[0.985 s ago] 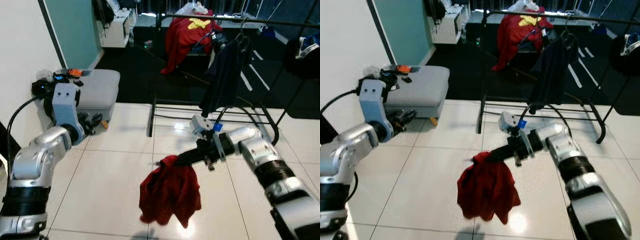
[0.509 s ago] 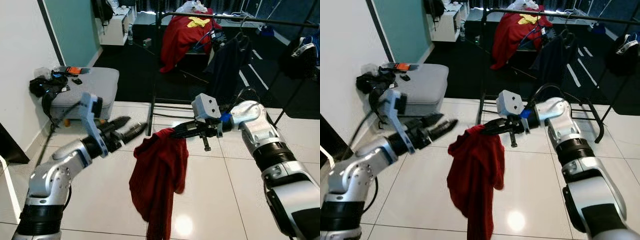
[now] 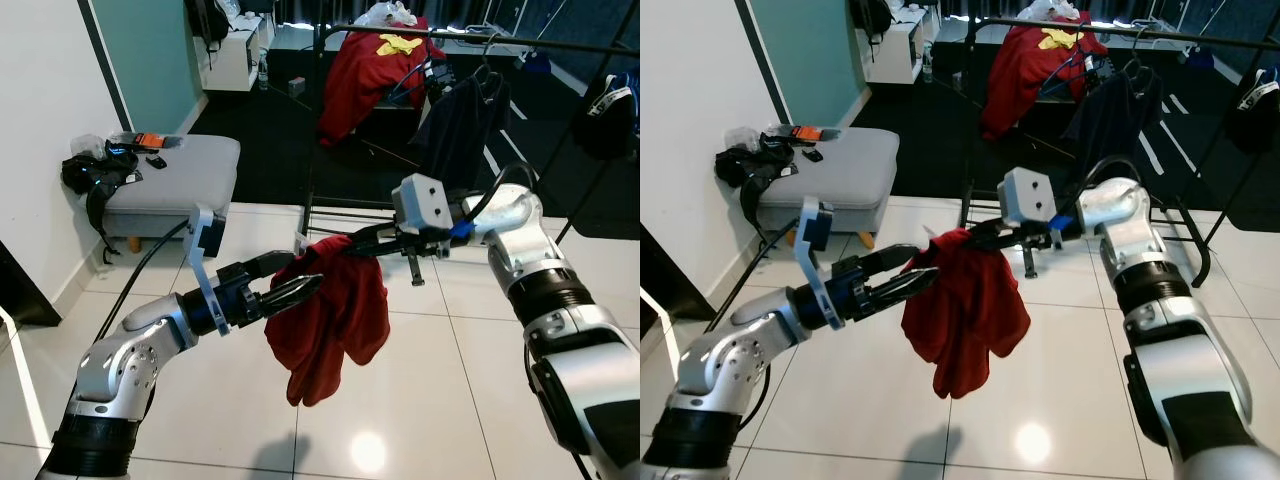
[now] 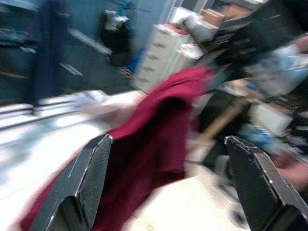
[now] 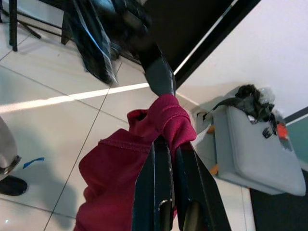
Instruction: Hang hanger
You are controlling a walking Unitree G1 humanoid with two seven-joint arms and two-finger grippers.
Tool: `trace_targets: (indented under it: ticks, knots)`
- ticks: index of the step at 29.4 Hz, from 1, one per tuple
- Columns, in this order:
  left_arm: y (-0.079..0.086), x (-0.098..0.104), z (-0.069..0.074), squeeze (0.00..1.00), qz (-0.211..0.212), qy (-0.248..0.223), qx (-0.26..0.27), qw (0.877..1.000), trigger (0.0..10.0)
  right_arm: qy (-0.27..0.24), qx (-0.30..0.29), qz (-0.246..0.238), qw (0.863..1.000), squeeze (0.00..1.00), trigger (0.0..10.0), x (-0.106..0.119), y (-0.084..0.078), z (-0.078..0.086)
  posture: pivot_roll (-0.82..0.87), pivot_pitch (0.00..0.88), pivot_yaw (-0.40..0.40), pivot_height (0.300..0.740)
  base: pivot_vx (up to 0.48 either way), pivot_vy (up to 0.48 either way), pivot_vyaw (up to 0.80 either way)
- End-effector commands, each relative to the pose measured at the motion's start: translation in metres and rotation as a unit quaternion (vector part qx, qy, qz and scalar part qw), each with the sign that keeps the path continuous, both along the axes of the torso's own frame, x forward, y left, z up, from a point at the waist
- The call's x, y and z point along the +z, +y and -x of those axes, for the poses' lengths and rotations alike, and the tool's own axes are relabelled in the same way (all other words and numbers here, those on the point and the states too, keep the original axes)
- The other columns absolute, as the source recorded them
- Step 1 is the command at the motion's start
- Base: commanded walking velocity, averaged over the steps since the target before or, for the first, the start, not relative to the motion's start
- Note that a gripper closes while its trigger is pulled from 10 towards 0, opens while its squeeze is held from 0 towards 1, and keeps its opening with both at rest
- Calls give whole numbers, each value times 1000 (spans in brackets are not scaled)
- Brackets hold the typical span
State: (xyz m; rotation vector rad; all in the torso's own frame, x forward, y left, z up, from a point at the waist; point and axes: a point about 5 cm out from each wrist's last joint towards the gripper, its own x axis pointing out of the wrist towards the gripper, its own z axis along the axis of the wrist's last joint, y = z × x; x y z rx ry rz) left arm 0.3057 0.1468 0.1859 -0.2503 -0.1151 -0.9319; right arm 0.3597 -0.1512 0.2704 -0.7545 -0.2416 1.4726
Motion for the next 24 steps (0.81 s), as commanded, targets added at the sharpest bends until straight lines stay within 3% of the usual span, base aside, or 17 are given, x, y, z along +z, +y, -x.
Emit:
trace_targets:
  ticks: [1,2,5,6,9,10,11,13,14,15,16,18,19,20,21,23,24]
  knots:
    - [-1,0,-4,992,-4,-16,15,1000,10000,-12,8,-21,1000,0,0,13,0,0,57,68,-33,740,0,0,0]
    - [0,0,-5,192,-5,-19,19,1000,10000,-10,10,-22,1000,0,0,14,0,0,56,67,-33,740,0,0,0]
    - [1,0,-6,192,-6,-23,23,999,10000,-8,13,-24,1000,0,0,15,1,0,55,67,-32,740,0,0,0]
    - [3,-1,-9,0,-11,-30,38,999,10000,1,16,-28,999,0,0,16,0,0,55,67,-32,740,0,0,0]
    - [35,-3,-36,0,-12,-28,223,974,10000,110,-29,26,993,0,0,3,-11,-5,42,51,-16,740,0,0,0]
    - [35,-3,-36,0,-12,-28,223,974,10000,110,-29,26,993,0,0,3,-11,-5,42,51,-16,740,0,0,0]
    - [48,-4,-39,0,-16,-21,268,963,10000,127,-98,60,985,0,2980,-9,-20,-11,41,48,-19,740,0,0,0]
    - [55,-6,-40,0,-20,-19,290,957,10000,129,-143,83,978,0,2980,-18,-27,-15,40,47,-21,740,0,0,0]
    - [68,-12,-41,0,-43,-2,337,940,10000,146,-235,66,959,0,0,-36,-36,-23,45,40,-37,740,0,0,0]
    - [76,-16,-41,0,-60,9,367,928,10000,157,-295,52,941,0,0,-48,-42,-27,45,40,-37,740,0,0,0]
    - [76,-16,-41,0,-60,9,367,928,10000,157,-295,52,941,0,0,-48,-42,-27,45,40,-37,740,0,0,0]
    - [93,-27,-36,0,-102,34,427,898,10000,206,-392,-14,896,0,0,-77,-53,-29,54,40,-44,740,0,0,0]
    - [93,-27,-36,0,-102,34,427,898,10000,206,-392,-14,896,0,0,-77,-53,-29,54,40,-44,740,0,0,0]
    - [99,-35,-31,0,-122,54,448,884,10000,240,-429,-46,869,0,0,-96,-58,-25,61,45,-44,740,0,0,0]
    - [99,-35,-31,0,-122,54,448,884,10000,240,-429,-46,869,0,0,-96,-58,-25,61,45,-44,740,0,0,0]
    - [105,-51,-21,0,-144,84,472,865,10000,309,-493,-115,805,0,0,-131,-63,-16,64,46,-50,740,0,0,0]
    - [105,-51,-21,0,-144,84,472,865,10000,309,-493,-115,805,0,0,-131,-63,-16,64,46,-50,740,0,0,0]
